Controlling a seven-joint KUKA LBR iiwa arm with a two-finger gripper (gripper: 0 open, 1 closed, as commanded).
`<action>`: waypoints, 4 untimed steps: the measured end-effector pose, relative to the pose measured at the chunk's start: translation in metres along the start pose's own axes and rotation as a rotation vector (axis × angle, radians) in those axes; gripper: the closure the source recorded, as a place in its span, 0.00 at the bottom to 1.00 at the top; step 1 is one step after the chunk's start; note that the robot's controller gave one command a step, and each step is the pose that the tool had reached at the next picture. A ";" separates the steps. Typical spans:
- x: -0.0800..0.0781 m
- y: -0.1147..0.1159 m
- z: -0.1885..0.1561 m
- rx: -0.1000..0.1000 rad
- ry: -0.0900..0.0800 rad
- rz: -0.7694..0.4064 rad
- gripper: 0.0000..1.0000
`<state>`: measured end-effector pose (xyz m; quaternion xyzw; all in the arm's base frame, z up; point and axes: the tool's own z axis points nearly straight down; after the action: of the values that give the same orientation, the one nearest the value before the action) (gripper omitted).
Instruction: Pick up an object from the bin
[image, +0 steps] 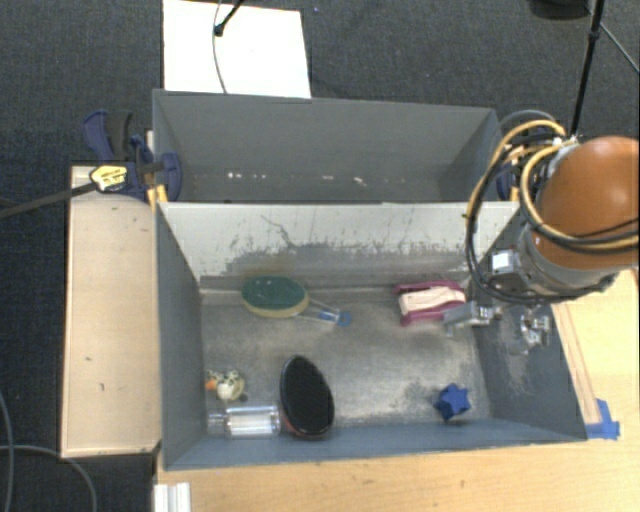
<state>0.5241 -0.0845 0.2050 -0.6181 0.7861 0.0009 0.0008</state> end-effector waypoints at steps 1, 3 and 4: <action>0.017 0.031 -0.045 0.004 0.002 -0.341 0.00; 0.060 0.023 0.122 0.012 -0.015 -0.690 0.00; 0.057 0.024 0.121 0.005 -0.019 -0.693 1.00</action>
Offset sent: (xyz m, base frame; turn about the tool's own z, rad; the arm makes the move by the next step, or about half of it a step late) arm -0.0344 -0.0092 0.0442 -0.3432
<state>0.4872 -0.1340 0.0836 -0.8483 0.5294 0.0042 0.0098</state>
